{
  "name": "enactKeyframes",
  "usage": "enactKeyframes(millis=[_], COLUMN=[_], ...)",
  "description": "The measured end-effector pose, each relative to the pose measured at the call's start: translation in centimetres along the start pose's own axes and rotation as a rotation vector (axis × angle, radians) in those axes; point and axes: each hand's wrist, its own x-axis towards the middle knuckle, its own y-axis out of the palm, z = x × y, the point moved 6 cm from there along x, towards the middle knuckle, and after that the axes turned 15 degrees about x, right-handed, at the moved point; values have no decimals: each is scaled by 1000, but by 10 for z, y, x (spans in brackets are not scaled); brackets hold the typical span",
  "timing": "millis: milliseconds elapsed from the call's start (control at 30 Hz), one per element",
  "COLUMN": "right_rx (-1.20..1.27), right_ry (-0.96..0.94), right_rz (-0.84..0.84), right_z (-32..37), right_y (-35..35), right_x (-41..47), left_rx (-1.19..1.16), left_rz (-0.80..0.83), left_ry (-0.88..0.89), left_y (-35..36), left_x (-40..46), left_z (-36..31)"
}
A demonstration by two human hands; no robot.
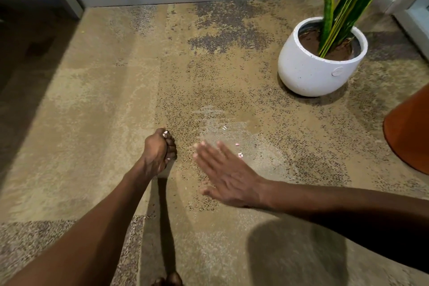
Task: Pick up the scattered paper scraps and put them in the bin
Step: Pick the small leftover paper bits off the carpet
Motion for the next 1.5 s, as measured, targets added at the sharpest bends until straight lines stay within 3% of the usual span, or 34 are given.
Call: enactKeyframes(millis=[133,267,400,667,967,1133,1233,1400,1500], right_rx=[122,440,632,438,463,425,422,298,248], right_ry=[-291,-129,-64,-178,-127,-175,-97,63,120], right_rz=[114,-130,-130,-140,63,34,-43,-291,-259], right_z=[51,39,22,28,37,36,27,-41,-77], right_y=[34,19,4,3,3,1,-7,-35,-39], right_x=[-7,8,33,41,53,52,46,11,-2], left_rx=[-33,-15,-4,13,1,10,26,4,14], left_rz=[31,21,19,15,13,-16,-19,-15,-15], left_ry=[-4,3,10,24,15,6,15,11,3], left_y=[3,3,3,2,6,5,4,2,2], left_x=[1,0,-1,1,-2,-3,-1,-4,-4], left_z=[-1,-2,-3,-3,-4,-4,-3,-3,-3])
